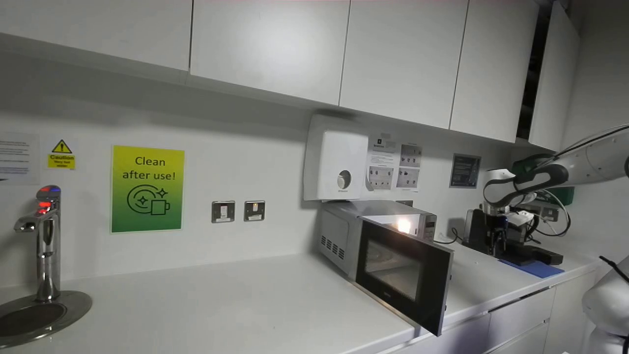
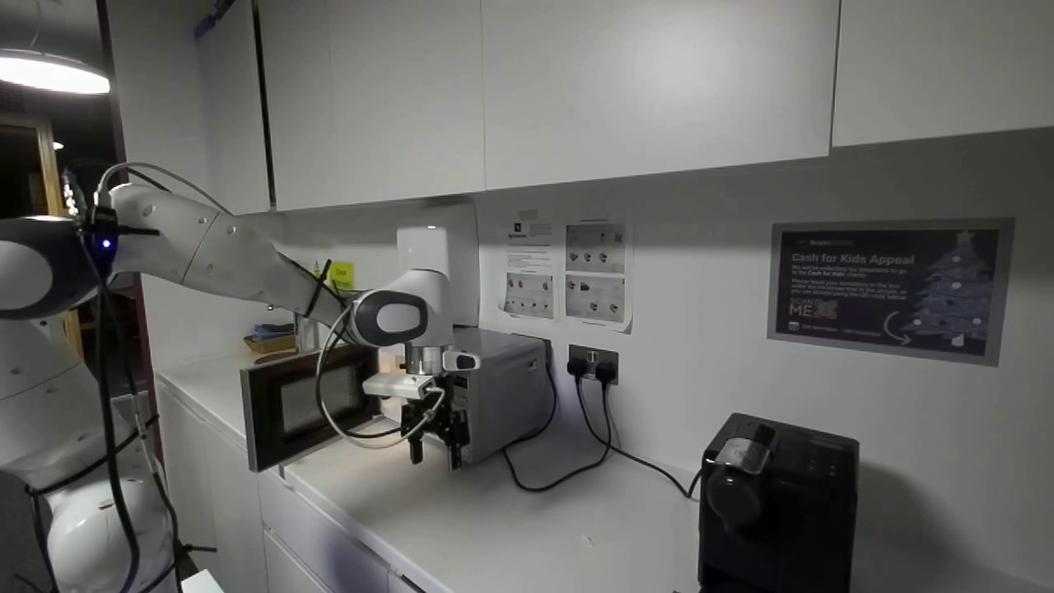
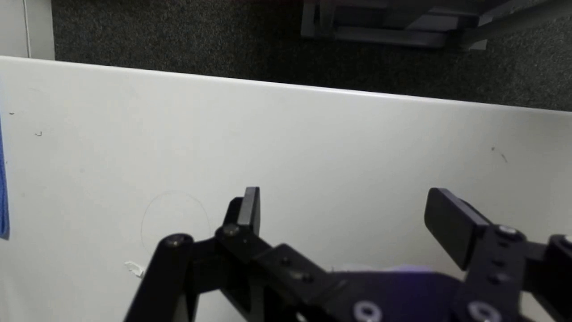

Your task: Close the microwave door fully

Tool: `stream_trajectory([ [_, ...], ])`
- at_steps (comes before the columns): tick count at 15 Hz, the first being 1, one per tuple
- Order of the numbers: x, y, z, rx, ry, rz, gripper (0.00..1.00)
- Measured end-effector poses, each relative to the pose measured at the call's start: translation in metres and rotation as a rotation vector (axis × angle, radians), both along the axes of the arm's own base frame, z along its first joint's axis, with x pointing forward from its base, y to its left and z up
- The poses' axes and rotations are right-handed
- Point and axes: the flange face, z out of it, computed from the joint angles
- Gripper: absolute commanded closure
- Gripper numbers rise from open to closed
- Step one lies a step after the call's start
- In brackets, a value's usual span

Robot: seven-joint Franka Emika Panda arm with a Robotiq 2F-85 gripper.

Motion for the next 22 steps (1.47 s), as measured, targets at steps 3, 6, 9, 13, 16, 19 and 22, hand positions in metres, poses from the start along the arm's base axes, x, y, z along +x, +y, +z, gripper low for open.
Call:
stream_trajectory([
  [3, 0.005, 0.013, 0.003, -0.001, -0.008, 0.014, 0.0],
  [6, 0.01, 0.031, 0.01, -0.007, -0.024, 0.04, 0.0],
  [9, 0.015, 0.048, 0.02, -0.015, -0.049, 0.061, 0.0],
  [13, 0.019, 0.067, 0.034, -0.001, -0.09, 0.05, 0.0],
  [16, 0.023, 0.082, 0.042, 0.03, -0.117, 0.017, 0.0],
  [19, 0.027, 0.098, 0.051, 0.059, -0.146, -0.02, 0.0],
  [22, 0.032, 0.115, 0.062, 0.077, -0.177, -0.053, 0.0],
])
